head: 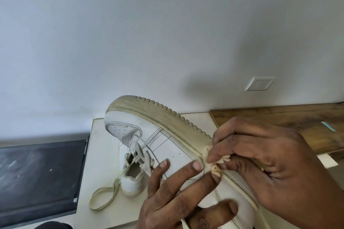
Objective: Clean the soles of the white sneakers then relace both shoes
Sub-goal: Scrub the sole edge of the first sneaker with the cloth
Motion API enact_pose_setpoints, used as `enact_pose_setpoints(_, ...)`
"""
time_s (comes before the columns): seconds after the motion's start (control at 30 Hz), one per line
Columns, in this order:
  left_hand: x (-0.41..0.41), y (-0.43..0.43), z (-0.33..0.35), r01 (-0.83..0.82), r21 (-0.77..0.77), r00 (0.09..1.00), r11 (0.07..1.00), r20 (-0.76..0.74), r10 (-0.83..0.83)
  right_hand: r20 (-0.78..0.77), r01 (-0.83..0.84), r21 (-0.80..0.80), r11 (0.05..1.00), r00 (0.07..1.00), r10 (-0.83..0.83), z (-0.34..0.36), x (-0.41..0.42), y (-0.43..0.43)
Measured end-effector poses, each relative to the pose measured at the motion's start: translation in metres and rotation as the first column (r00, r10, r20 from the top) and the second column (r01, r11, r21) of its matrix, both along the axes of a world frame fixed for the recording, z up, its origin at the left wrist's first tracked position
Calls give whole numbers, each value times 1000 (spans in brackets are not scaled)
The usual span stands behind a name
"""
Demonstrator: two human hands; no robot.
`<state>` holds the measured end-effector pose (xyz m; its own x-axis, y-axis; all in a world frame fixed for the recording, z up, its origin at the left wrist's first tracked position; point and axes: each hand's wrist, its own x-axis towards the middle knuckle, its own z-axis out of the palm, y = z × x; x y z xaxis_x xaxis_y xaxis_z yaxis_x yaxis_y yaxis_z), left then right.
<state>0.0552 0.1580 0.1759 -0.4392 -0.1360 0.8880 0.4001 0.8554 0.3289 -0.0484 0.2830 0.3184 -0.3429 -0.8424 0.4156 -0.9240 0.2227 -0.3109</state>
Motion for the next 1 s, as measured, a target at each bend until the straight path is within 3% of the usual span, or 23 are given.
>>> enact_pose_setpoints(0.07,-1,14,-12,24,-20,999,999,-23,-25,2,25,-3,1000,1000,-25,1,-2,-1)
enact_pose_setpoints(0.17,-4,-2,-6,58,88,998,994,1,-58,-7,103,-51,993,995,-103,-2,-5,-6)
enact_pose_setpoints(0.3,-5,9,-8,87,32,996,996,-15,-87,-32,95,-59,994,995,-97,-9,-7,-14)
enact_pose_setpoints(0.47,-6,5,-10,88,-26,996,996,18,-88,7,-34,-3,999,999,34,-5,-8,-21)
enact_pose_setpoints(0.67,-9,8,-17,67,-42,998,997,16,-67,50,97,-45,994,994,-94,-16,-26,-25)
enact_pose_setpoints(0.87,-9,7,-20,81,-61,996,995,40,-79,50,13,-1,1000,999,-13,-22,-14,-19)
enact_pose_setpoints(1.0,-10,7,-22,80,-60,996,995,30,-78,119,115,-87,989,987,-105,-23,-25,-14)
